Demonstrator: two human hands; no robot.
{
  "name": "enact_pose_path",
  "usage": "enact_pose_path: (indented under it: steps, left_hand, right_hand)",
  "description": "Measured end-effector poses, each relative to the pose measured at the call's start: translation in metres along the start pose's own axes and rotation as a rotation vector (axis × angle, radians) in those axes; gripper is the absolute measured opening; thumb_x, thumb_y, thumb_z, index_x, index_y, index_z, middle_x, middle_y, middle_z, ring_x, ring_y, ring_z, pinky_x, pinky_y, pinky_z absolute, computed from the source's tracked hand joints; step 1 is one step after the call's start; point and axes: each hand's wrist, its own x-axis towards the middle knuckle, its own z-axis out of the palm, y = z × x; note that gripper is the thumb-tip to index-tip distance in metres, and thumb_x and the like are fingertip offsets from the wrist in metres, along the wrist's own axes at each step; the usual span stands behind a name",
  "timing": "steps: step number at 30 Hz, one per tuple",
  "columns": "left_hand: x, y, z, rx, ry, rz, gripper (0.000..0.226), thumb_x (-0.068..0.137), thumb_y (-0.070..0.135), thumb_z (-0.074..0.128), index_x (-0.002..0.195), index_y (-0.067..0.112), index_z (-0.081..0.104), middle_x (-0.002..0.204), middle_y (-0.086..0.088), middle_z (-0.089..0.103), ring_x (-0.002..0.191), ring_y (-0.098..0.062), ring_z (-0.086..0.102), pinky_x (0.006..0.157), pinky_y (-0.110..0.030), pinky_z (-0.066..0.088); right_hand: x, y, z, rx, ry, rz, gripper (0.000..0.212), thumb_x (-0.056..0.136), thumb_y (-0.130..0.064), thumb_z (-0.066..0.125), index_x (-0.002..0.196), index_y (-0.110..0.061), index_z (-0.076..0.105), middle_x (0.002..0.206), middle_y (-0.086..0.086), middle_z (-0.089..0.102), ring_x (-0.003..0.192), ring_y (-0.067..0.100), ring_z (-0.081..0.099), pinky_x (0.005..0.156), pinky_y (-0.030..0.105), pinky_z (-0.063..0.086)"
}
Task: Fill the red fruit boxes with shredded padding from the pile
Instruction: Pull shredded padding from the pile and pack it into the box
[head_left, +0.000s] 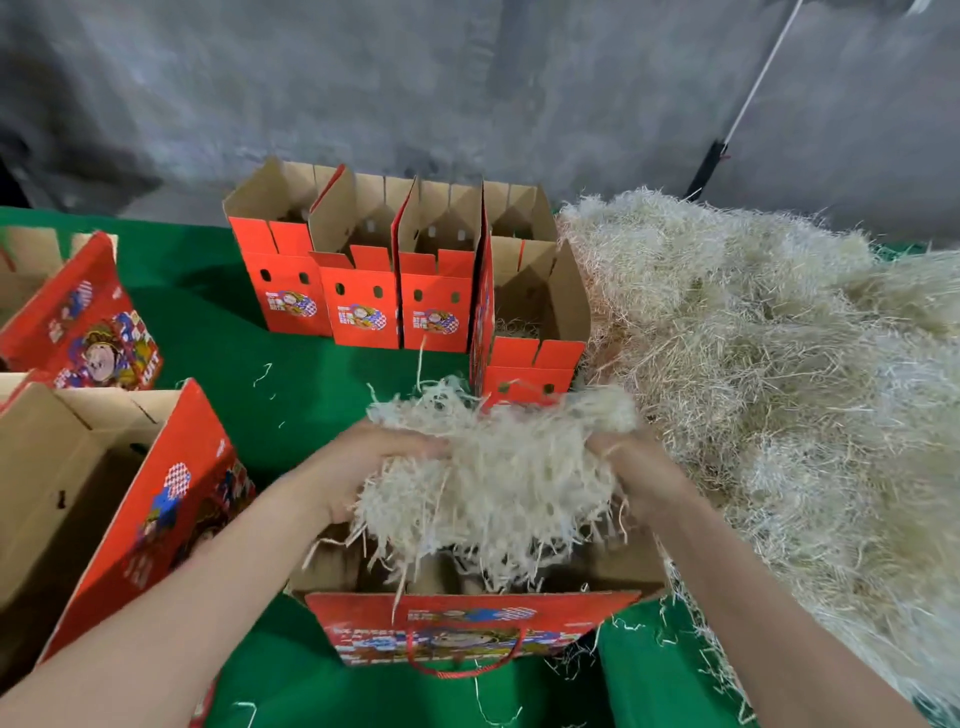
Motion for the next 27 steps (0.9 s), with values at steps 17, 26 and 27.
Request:
enact_pose_path:
  steps: [17, 26, 27]
  left_hand:
    - [-0.009, 0.023, 0.015, -0.121, -0.097, 0.154, 0.067, 0.063, 0.046, 0.071, 0.121, 0.016, 0.06, 0.12, -0.008, 0.062, 0.102, -0.02, 0.058, 0.083, -0.033, 0.047]
    - [-0.019, -0.011, 0.046, 0.17, 0.042, 0.364, 0.081, 0.063, 0.011, 0.082, 0.124, 0.039, 0.039, 0.121, 0.024, 0.048, 0.104, 0.008, 0.047, 0.088, -0.018, 0.04]
    - [-0.015, -0.012, 0.044, 0.225, 0.148, 0.415, 0.068, 0.067, 0.002, 0.075, 0.117, 0.035, 0.044, 0.109, 0.021, 0.055, 0.095, 0.007, 0.051, 0.076, -0.013, 0.042]
  right_hand:
    - [-0.012, 0.011, 0.009, 0.161, 0.045, 0.153, 0.014, 0.094, -0.022, 0.044, 0.091, -0.015, 0.055, 0.083, 0.005, 0.064, 0.091, 0.02, 0.062, 0.08, 0.029, 0.05]
    - [-0.009, 0.017, 0.021, 0.366, -0.13, 0.237, 0.028, 0.071, -0.029, 0.065, 0.094, -0.015, 0.073, 0.099, 0.012, 0.07, 0.096, 0.028, 0.066, 0.082, 0.044, 0.054]
    - [-0.009, 0.014, 0.02, 0.37, -0.175, 0.214, 0.021, 0.072, -0.017, 0.061, 0.088, -0.012, 0.073, 0.088, 0.01, 0.072, 0.086, 0.026, 0.069, 0.077, 0.041, 0.055]
